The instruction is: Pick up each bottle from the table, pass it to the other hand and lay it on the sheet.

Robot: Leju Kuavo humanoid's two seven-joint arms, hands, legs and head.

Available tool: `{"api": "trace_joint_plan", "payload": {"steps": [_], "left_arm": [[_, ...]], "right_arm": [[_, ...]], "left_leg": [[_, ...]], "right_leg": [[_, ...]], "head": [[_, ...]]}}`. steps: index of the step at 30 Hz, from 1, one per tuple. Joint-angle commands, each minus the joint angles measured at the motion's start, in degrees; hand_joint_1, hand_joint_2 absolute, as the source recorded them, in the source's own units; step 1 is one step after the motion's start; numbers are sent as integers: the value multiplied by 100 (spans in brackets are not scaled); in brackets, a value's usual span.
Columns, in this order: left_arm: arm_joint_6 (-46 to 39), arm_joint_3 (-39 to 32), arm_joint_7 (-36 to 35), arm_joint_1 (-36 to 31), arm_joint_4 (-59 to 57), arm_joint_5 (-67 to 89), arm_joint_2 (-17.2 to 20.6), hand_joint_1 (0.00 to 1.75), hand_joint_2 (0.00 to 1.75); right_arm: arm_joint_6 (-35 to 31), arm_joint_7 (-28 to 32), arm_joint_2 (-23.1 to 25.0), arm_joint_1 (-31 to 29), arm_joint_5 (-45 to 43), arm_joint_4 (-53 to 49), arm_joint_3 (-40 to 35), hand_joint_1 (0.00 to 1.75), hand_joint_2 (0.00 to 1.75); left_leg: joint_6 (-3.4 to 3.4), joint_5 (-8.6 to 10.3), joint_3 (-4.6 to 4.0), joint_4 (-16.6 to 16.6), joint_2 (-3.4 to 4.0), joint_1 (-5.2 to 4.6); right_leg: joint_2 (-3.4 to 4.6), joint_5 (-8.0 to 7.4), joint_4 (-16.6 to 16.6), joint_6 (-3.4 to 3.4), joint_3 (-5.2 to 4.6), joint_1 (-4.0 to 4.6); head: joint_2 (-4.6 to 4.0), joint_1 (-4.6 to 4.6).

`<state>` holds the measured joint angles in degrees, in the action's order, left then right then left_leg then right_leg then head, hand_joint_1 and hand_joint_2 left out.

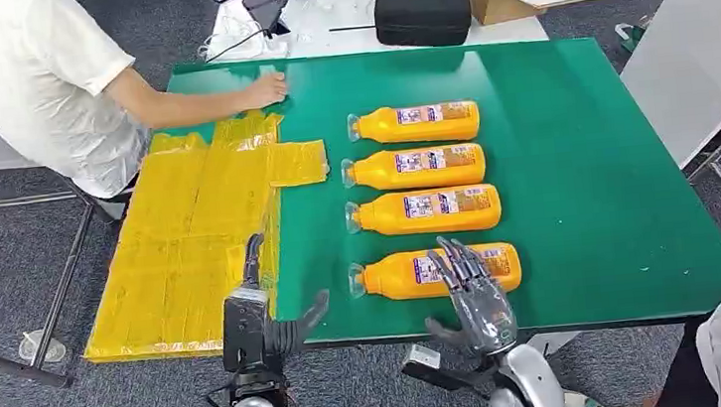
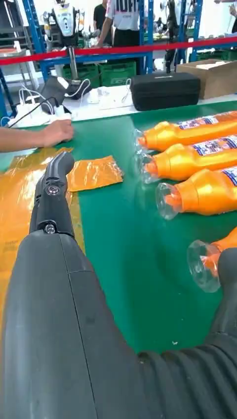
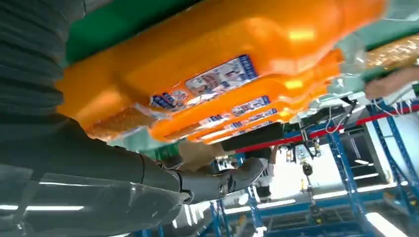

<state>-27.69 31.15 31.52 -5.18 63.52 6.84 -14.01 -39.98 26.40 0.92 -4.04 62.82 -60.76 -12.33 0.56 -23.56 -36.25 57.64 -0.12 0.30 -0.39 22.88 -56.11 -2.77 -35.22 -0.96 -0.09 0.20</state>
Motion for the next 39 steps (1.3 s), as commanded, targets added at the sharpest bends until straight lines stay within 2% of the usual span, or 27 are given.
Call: {"api": "trace_joint_plan", "payload": {"steps": [1,9,13,16,19,23,34,36,39], "left_arm": [[-7,189,-85,-164,2,51,204,0,175],[-5,189,-87,-168,-2,52,201,0,175],[-6,184,-98,-141,45,70,199,0,175],[15,194,-181,-114,72,126,206,0,175],[34,193,-213,-107,69,155,209,0,175],[61,185,-258,-84,113,208,224,0,175],[57,175,-288,-48,156,258,233,0,175],[-144,175,-236,-71,139,432,223,0,175],[-70,189,-243,-97,142,390,215,0,175]], "right_arm": [[-2,-115,-179,-465,201,460,18,0,175],[-2,-162,-194,-475,205,496,-12,0,175],[18,-451,-337,-512,166,494,-262,0,175],[283,-922,-559,-647,22,549,-604,0,175],[488,-1063,-610,-752,-23,747,-678,0,175],[869,-1260,-604,-875,-228,1029,-633,0,175],[912,-1445,-624,-1027,-185,1267,-594,0,175],[984,-1588,-622,-1180,-163,1471,-551,0,175],[1106,-1623,-632,-1390,-211,1813,-493,0,175]], "left_leg": [[-1,-6,18,0,8,3],[-2,-12,31,1,7,4],[-1,-5,17,0,6,2],[0,-4,14,0,8,2],[0,-2,11,-2,7,1],[-1,-3,15,-3,7,1],[-1,-5,21,-1,6,3],[-1,-15,42,4,12,7],[0,-2,15,-2,7,1]], "right_leg": [[9,2,4,9,17,4],[8,8,3,11,30,6],[7,2,3,7,16,3],[9,0,3,7,12,3],[8,-1,4,6,11,1],[7,0,5,6,14,2],[8,1,5,7,21,5],[14,8,4,14,42,9],[8,-2,4,5,14,2]], "head": [[0,2],[0,2],[0,2],[0,2],[0,2],[0,0],[0,2],[0,2],[0,2]]}}
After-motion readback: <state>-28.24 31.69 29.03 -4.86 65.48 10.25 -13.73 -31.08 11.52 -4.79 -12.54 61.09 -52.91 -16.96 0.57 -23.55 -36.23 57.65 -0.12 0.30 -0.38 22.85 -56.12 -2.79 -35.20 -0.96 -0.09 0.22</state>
